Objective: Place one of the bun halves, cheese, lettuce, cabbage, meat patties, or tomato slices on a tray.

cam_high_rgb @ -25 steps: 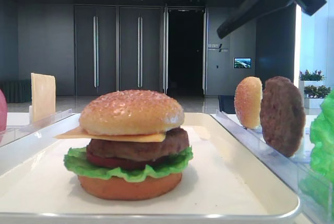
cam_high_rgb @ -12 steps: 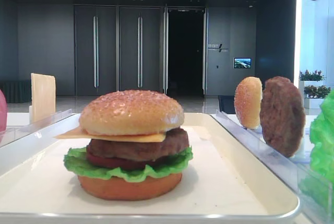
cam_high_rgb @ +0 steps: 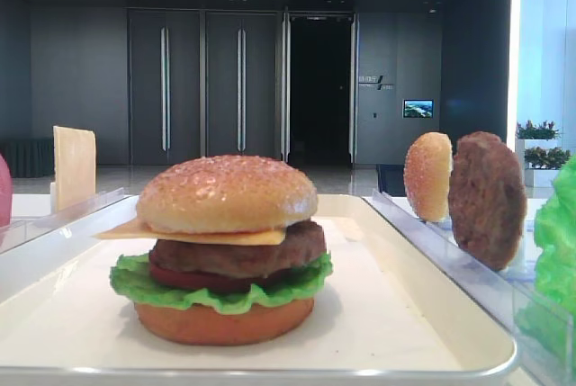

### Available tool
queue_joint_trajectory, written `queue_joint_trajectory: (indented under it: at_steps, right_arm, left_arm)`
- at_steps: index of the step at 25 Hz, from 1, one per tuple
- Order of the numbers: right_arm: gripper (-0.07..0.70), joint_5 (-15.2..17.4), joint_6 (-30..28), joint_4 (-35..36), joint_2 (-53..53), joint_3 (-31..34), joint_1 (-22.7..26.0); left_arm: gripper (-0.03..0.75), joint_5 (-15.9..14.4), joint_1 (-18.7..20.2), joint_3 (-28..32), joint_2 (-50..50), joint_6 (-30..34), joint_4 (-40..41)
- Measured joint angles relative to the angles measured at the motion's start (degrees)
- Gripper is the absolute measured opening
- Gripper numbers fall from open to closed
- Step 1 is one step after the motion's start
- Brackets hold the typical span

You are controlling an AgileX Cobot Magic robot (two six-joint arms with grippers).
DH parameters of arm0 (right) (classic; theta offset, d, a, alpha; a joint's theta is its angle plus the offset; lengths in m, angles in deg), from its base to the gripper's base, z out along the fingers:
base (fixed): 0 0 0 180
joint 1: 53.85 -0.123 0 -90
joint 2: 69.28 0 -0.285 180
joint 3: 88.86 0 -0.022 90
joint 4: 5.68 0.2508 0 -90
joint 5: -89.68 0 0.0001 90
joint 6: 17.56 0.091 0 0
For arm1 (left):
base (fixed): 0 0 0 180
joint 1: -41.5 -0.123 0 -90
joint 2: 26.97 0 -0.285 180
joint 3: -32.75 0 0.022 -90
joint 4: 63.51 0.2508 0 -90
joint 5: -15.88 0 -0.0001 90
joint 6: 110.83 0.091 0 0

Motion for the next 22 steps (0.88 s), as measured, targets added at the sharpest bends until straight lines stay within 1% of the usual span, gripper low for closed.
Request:
queue_joint_trajectory:
  at_steps: [2, 5, 8, 14, 19, 22]
  right_arm:
    - [0.458, 2.07, -1.52, -1.51, 0.00, 0.00, 3.43]
    - [0.458, 3.61, -4.74, -2.20, 0.00, 0.00, 6.21]
    - [0.458, 3.83, -6.50, -3.55, 0.03, 0.00, 6.68]
    - [0.457, 3.80, -7.07, -4.30, 2.85, 0.68, 6.70]
    - [0.454, 3.81, -7.07, -3.53, 10.79, 5.64, 6.70]
    - [0.453, 3.92, -7.11, -3.52, 18.72, 10.30, 6.70]
  left_arm:
    - [0.575, 0.00, 0.00, 0.00, 0.00, 0.00, 0.00]
    - [0.575, 0.00, 0.00, 0.00, 0.00, 0.00, 0.00]
    - [0.575, 0.00, 0.00, 0.00, 0.00, 0.00, 0.00]
    - [0.575, 0.00, 0.00, 0.00, 0.00, 0.00, 0.00]
    - [0.575, 0.00, 0.00, 0.00, 0.00, 0.00, 0.00]
    - [0.575, 0.00, 0.00, 0.00, 0.00, 0.00, 0.00]
